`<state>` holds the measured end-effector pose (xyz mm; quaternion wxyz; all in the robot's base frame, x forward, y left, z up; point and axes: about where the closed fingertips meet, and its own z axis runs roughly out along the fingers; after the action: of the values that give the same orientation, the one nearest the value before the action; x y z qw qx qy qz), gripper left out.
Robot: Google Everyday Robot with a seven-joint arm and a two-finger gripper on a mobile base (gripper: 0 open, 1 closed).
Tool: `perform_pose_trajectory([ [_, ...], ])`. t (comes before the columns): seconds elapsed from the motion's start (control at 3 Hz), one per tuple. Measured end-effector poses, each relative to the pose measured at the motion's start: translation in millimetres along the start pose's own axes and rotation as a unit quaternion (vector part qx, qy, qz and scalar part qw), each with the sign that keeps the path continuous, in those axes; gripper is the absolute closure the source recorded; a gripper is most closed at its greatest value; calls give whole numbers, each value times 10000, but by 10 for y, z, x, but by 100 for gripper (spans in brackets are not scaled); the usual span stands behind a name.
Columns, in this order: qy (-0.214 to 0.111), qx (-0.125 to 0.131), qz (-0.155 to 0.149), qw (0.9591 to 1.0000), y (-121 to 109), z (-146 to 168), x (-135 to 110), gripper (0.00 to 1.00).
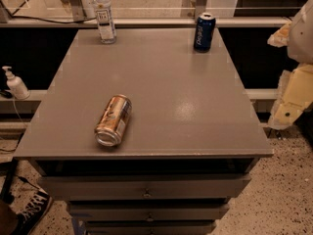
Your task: Knock pepsi can over
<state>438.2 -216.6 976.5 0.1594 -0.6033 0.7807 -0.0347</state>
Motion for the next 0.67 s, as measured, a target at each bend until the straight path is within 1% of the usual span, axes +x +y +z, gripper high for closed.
perform_pose_trajectory([
  [0.33, 0, 1, 0, 10000, 0, 0, 0, 0],
  [0.67, 18, 187, 12, 9998, 1, -29, 24, 0],
])
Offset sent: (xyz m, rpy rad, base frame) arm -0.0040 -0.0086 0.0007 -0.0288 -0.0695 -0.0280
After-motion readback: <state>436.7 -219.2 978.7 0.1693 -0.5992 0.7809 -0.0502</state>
